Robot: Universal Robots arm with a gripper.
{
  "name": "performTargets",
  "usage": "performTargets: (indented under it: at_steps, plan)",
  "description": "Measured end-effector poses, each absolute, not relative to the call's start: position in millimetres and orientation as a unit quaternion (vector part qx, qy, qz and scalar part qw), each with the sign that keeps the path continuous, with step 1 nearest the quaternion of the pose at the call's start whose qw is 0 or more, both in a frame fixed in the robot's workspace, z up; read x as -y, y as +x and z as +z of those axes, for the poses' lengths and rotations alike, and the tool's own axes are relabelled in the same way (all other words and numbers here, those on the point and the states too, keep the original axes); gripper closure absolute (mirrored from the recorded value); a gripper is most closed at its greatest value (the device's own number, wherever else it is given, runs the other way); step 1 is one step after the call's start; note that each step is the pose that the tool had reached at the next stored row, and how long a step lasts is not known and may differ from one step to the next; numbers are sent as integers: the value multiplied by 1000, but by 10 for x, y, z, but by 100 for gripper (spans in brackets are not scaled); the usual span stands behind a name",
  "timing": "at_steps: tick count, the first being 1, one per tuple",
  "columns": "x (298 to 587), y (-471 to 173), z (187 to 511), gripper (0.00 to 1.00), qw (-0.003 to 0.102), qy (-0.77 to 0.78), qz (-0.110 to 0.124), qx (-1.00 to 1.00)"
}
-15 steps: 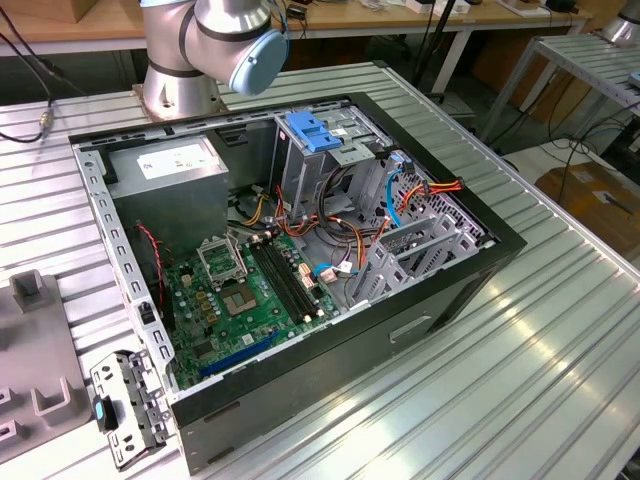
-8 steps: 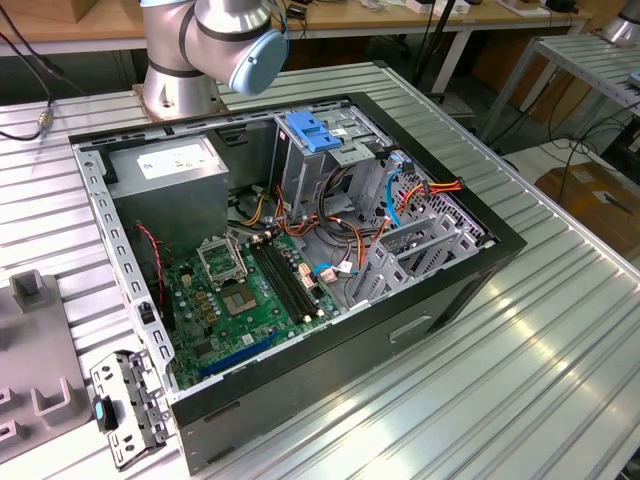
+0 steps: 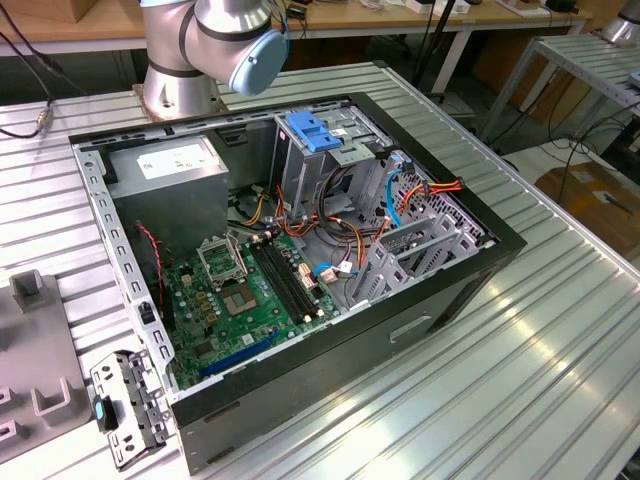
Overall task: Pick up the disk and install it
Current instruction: 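Pick up the disk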
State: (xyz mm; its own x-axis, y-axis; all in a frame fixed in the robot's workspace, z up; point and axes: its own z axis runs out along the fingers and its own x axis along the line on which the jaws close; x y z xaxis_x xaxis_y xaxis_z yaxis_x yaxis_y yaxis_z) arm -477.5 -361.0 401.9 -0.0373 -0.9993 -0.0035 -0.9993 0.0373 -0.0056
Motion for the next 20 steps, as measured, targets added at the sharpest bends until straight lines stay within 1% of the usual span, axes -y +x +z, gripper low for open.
performTargets:
  at_steps: [20]
  plan:
    - [3610,-4775,4236,63,3,-694,-1,-720]
